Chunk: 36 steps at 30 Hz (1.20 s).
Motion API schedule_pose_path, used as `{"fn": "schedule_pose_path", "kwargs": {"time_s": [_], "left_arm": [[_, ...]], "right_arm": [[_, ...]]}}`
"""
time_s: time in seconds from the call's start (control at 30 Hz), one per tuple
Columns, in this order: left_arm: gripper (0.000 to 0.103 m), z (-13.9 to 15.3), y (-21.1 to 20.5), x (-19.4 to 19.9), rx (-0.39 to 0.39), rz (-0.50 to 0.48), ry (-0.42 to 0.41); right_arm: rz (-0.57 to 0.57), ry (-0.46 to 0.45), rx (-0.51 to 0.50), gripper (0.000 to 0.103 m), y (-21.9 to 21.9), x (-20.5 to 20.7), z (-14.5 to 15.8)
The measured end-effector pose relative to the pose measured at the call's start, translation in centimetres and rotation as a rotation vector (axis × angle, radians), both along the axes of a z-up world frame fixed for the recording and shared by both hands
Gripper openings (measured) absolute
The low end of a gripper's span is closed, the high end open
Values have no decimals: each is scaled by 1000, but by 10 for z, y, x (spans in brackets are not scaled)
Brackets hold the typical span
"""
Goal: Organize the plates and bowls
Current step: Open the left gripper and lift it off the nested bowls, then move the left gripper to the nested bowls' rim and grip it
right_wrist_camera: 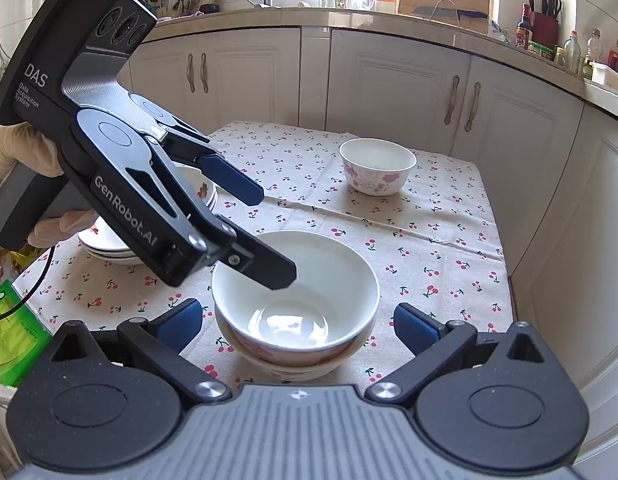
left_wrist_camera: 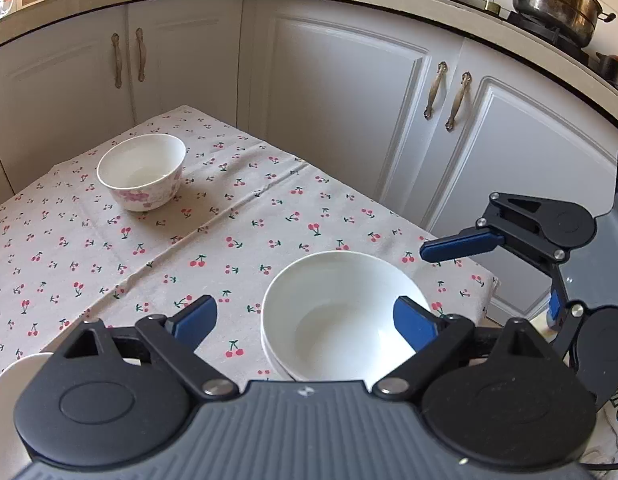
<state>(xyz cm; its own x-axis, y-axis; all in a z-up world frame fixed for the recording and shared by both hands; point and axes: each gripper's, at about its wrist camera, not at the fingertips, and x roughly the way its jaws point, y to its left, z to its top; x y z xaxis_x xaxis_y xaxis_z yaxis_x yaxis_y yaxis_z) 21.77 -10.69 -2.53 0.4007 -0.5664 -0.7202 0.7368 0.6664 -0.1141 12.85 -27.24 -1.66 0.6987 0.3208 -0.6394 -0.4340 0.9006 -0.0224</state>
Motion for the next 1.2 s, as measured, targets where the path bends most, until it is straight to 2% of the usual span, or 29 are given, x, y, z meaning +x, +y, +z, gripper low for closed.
{"fn": "schedule_pose_path", "kwargs": {"time_s": [0.5,0.7,0.93,1.2], "left_arm": [[95,14,26,13,-14,64,-5],[95,19,29,36,-14,79,-18],[95,27,29,71,-27,96,-29],[95,29,19,105,-25,84,-34]], "right_arm": [[33,-33,-10,103,5,5,9],[41,-31,4,103,-6,33,20],[40,-84,-6,103,-20,72,40],[44,-33,-41,103,-28,120,37]]}}
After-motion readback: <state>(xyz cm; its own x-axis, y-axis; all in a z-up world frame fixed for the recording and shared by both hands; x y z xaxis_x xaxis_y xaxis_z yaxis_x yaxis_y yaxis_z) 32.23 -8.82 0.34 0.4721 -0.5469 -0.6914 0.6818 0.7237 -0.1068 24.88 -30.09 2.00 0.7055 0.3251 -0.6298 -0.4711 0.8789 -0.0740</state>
